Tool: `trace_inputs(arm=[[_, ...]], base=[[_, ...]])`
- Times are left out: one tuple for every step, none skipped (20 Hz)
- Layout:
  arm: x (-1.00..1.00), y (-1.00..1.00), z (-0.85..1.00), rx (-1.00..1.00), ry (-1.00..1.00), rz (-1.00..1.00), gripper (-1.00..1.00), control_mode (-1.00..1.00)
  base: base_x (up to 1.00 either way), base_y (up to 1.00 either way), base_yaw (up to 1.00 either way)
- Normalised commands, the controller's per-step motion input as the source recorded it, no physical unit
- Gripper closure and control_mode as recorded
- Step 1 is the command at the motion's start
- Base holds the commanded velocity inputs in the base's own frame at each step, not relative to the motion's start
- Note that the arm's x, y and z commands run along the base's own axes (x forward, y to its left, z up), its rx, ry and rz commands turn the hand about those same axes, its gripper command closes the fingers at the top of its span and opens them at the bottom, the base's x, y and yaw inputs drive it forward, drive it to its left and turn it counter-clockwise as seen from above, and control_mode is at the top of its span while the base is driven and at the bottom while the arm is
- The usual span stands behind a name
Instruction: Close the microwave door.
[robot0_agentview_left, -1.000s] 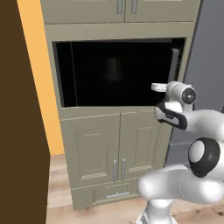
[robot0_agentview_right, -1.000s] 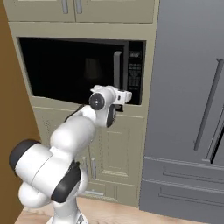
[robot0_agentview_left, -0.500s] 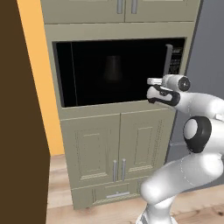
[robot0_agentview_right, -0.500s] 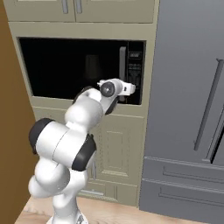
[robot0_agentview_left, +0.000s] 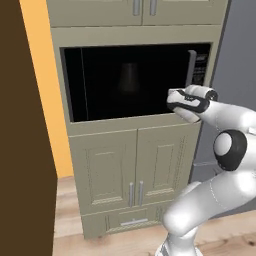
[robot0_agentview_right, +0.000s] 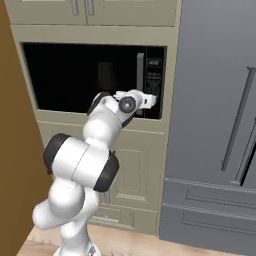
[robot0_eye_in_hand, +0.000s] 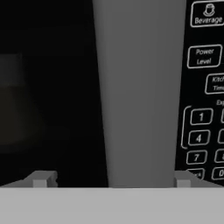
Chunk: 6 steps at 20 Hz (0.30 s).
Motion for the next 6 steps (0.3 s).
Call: trace_inputs(arm=[[0.29,0.00,0.00,-0.05,0.07,0.00,-1.00,-1.00],[0.16,0.00,0.00,-0.06,0.08,0.00,-1.00,-1.00],[0.03,0.00,0.00,-0.07,0.07,0.00,-1.00,-1.00],[0.06,0.00,0.04,-0.07,0.10,0.00,-1.00,-1.00],[0.08,0.00,0.01,-0.05,0.09,0.00,-1.00,-1.00],[0.06,0.00,0.04,-0.04,0.09,0.00,-1.00,-1.00]], base=[[0.00,0.00,0.00],[0.00,0.00,0.00],[0.00,0.00,0.00],[0.00,0.00,0.00],[0.00,0.00,0.00],[0.00,0.00,0.00]])
